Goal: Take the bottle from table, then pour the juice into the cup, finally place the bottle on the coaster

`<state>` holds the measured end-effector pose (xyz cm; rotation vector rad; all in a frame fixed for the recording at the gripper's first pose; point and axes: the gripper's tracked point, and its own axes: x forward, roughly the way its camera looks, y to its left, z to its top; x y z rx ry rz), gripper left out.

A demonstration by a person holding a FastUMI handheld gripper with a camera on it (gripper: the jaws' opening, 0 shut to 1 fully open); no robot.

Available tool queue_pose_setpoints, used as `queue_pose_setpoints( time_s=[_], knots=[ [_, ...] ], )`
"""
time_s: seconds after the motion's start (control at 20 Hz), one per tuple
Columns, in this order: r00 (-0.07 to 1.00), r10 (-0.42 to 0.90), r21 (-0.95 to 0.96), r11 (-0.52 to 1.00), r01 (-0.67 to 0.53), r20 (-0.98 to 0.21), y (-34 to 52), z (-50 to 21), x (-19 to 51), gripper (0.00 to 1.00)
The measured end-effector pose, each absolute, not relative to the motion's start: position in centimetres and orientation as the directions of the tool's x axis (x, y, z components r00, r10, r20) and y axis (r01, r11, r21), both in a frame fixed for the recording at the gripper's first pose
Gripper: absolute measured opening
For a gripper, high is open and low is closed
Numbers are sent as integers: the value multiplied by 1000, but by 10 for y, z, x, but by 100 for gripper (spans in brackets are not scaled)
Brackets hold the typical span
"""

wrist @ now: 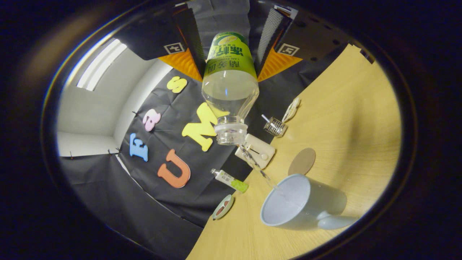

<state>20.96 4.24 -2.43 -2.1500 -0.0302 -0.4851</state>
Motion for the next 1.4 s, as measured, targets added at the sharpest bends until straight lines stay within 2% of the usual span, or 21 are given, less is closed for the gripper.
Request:
queue_pose_setpoints(
  time_s=[0.2, 0.75, 1.4],
  knots=[
    [915, -118, -729, -646, 224, 386, 48, -12, 211, 79],
    [891, -86, -689, -668, 280, 445, 60, 21, 207, 79],
    [883, -48, -656, -688, 310, 468, 70, 27, 201, 80]
  ],
)
